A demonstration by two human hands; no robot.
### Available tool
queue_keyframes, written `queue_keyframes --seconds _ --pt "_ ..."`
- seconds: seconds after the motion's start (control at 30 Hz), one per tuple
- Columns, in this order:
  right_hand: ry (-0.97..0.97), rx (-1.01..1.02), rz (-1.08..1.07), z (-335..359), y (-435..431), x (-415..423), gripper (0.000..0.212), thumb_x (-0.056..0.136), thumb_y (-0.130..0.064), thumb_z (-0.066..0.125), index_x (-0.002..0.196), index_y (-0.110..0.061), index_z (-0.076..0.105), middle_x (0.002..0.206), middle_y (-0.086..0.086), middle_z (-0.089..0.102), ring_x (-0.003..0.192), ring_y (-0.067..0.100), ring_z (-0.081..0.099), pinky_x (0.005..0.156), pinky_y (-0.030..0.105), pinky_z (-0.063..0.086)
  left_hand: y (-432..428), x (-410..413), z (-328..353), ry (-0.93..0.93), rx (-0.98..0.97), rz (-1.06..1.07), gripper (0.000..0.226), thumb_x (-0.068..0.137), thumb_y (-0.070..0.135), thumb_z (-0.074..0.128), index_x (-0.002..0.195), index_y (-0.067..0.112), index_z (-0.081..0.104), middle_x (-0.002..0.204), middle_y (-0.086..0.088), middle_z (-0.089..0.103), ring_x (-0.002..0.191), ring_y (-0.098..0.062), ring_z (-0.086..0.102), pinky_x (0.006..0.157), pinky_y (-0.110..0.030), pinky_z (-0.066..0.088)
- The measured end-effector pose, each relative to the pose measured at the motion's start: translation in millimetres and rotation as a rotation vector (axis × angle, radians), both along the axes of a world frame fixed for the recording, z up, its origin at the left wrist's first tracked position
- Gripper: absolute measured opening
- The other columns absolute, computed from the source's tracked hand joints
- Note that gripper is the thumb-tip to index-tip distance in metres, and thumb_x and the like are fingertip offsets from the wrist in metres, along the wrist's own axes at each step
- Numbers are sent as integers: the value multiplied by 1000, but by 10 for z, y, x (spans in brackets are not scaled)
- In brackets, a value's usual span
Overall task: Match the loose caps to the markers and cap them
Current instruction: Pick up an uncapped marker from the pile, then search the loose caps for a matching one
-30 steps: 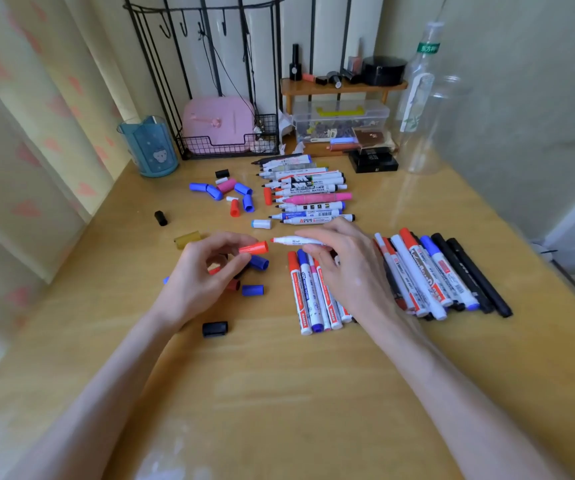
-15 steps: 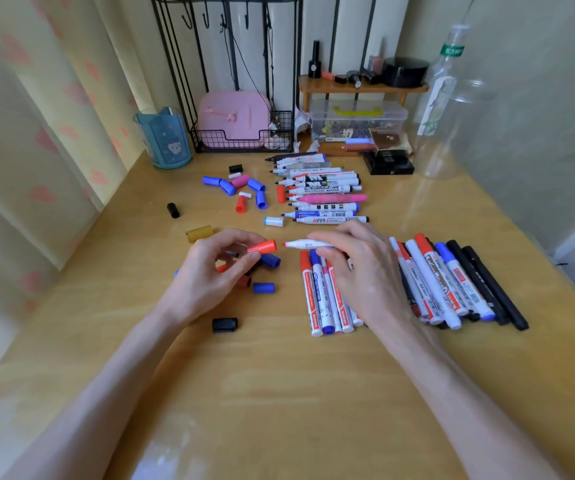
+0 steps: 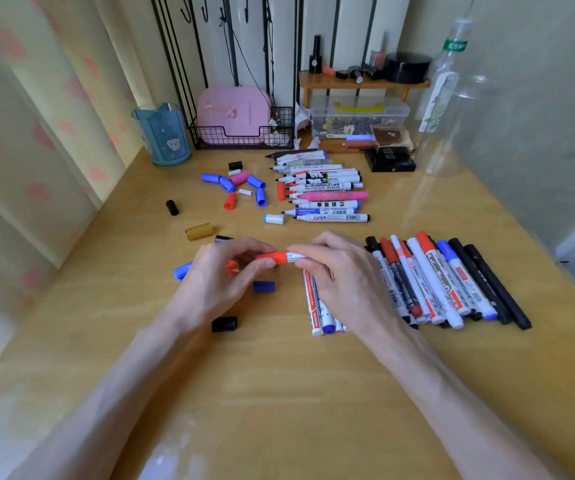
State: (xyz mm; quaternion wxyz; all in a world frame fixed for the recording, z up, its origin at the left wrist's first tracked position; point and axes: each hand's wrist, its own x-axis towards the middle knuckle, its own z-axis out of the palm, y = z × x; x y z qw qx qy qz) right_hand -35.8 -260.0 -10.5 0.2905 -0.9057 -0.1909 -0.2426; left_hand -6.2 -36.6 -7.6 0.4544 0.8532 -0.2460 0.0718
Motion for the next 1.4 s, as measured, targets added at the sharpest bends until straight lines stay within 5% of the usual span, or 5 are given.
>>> queue_keyframes --seconds 0.53,0.7,0.93,1.27,1.4 --pt "25 -5 -109 -18 -56 17 22 96 -19 73 116 -27 77 95 -9 62 87 16 61 78 39 50 331 357 -50 -92 183 227 10 98 31 70 105 26 75 105 15 72 102 -2 62 81 -7 39" --pt "52 -5 -136 -22 -87 37 24 97 -19 71 119 -26 77 97 -9 63 89 14 61 82 38 50 304 1017 -98 -183 249 499 20 97 26 70 115 18 71 108 0 72 100 -25 64 86 -43 55" --pt "66 -7 -150 -41 -106 43 24 96 -19 72 118 -26 77 95 -9 62 87 15 60 81 35 49 268 1630 -203 19 524 681 34 97 34 69 124 14 71 118 -16 73 111 -40 66 99 -49 52" --pt "51 45 -142 -38 -135 72 24 97 -16 70 118 -26 76 97 -9 61 90 16 61 83 39 52 366 626 184 44 75 156 24 96 12 74 113 28 76 105 17 76 86 -6 71 81 -15 53" --pt "54 40 -102 -22 -62 35 23 98 -19 70 119 -26 76 97 -10 60 91 12 57 83 34 50 402 212 100 117 39 18 21 96 9 72 115 18 76 108 15 76 92 -8 72 86 -24 55"
